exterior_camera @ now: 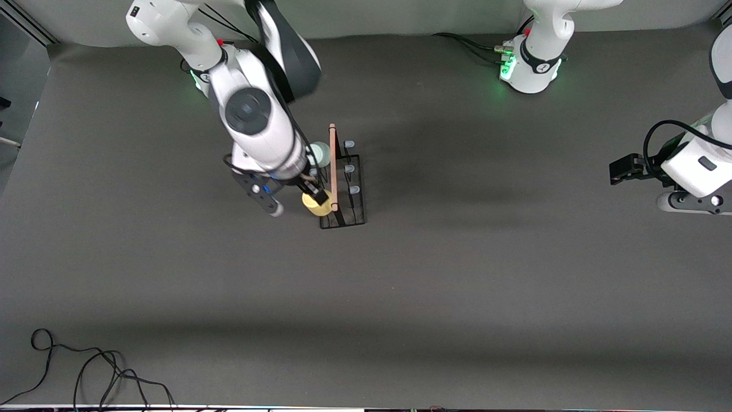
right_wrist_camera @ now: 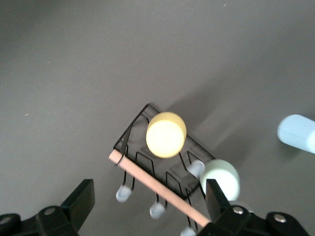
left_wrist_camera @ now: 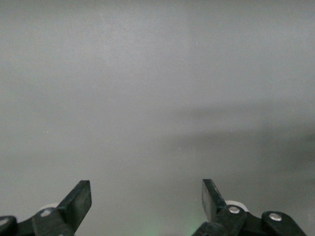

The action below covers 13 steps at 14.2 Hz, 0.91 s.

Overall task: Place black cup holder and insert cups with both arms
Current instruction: 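Open the right gripper and withdraw it from the rack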

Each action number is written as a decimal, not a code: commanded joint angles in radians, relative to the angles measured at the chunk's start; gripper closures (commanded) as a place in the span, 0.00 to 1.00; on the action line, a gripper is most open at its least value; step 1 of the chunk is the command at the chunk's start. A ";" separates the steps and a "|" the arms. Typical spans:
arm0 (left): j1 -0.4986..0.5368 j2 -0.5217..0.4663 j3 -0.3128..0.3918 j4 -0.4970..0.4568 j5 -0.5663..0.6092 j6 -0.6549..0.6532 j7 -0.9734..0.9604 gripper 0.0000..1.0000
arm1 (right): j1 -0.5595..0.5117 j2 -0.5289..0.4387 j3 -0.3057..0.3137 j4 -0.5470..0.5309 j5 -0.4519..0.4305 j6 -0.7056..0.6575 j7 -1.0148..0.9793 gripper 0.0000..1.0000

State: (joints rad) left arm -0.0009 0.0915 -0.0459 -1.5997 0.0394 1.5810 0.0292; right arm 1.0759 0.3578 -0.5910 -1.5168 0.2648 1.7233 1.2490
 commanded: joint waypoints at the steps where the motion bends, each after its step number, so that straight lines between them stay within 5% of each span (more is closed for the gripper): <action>1: -0.001 0.004 0.001 0.015 0.002 -0.018 0.004 0.00 | -0.008 -0.028 -0.039 0.101 -0.002 -0.142 -0.080 0.00; 4: -0.001 0.004 0.001 0.015 0.002 -0.018 0.004 0.00 | -0.005 -0.118 -0.107 0.075 -0.036 -0.194 -0.290 0.00; 7: -0.001 0.004 0.001 0.015 0.002 -0.018 0.004 0.00 | -0.057 -0.235 -0.102 0.003 -0.128 -0.191 -0.475 0.00; 9: -0.001 0.004 0.001 0.015 0.002 -0.018 0.004 0.00 | -0.137 -0.305 -0.066 -0.043 -0.176 -0.189 -0.624 0.00; 13: -0.001 0.004 0.001 0.017 0.002 -0.018 0.004 0.00 | -0.475 -0.341 0.123 -0.055 -0.183 -0.202 -0.961 0.00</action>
State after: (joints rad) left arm -0.0009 0.0918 -0.0456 -1.5998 0.0394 1.5807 0.0292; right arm 0.7305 0.0541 -0.5624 -1.5391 0.1058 1.5220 0.4232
